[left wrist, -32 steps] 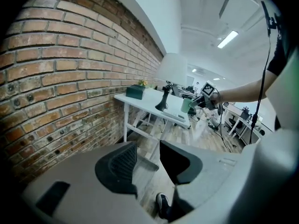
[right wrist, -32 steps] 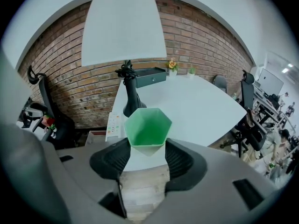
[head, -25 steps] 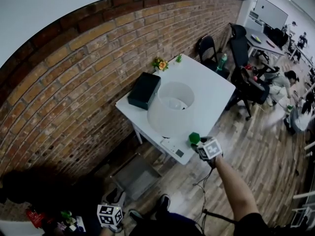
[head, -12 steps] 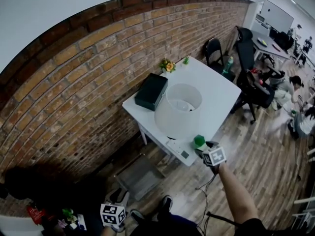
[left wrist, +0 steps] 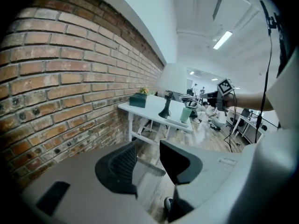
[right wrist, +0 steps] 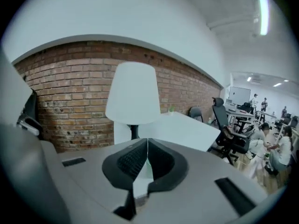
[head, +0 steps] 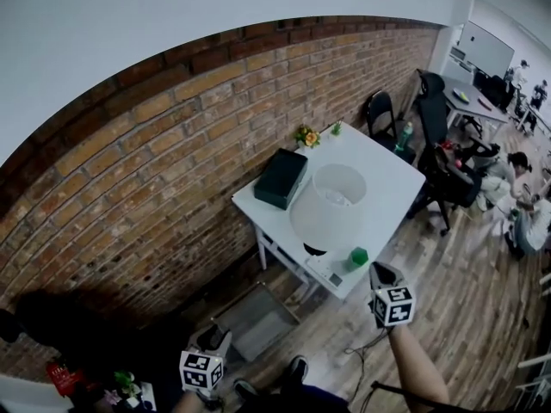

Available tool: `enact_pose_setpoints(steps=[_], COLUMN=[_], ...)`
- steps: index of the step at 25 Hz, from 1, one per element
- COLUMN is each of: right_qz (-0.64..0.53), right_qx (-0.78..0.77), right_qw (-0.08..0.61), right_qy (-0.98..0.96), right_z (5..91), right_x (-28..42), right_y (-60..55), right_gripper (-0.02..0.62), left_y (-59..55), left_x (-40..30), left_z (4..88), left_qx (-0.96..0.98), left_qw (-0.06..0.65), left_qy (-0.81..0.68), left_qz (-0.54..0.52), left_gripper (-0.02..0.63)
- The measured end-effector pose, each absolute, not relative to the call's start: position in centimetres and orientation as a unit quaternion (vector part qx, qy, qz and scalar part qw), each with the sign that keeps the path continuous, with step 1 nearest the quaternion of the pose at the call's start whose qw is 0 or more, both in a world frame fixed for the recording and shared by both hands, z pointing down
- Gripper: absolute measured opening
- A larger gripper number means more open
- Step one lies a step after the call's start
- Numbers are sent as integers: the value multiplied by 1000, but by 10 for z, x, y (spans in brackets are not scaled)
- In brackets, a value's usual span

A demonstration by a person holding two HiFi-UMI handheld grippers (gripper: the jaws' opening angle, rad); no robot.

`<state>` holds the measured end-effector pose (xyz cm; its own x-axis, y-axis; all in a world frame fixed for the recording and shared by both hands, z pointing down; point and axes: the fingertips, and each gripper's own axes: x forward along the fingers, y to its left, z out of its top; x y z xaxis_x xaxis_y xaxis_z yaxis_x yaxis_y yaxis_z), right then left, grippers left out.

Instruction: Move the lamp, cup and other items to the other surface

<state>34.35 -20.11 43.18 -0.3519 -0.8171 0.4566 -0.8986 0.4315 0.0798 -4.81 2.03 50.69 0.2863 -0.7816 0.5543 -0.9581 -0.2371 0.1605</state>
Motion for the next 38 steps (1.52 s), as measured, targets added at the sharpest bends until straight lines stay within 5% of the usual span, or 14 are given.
enact_pose_setpoints(steps=[18,27,38], right_qz=[-8,-52,-61], right_qx=[409,418,402], right_qw=[53,11,1], right_qy=[-911,-907,-914], right_z=[276,226,222], right_x=[135,100,81], right_y=[-111,-111,-99], right_gripper=[5,5,5], left_y=[-15,-19,-12], left_x=[-90,-109,-122], left_z=[360,254,227], left_qx=[797,791,776], left_qw=[110,14,-1], left_qy=[-586,-609,-630], left_qz=[96,51,33], left_gripper=[150,150,149])
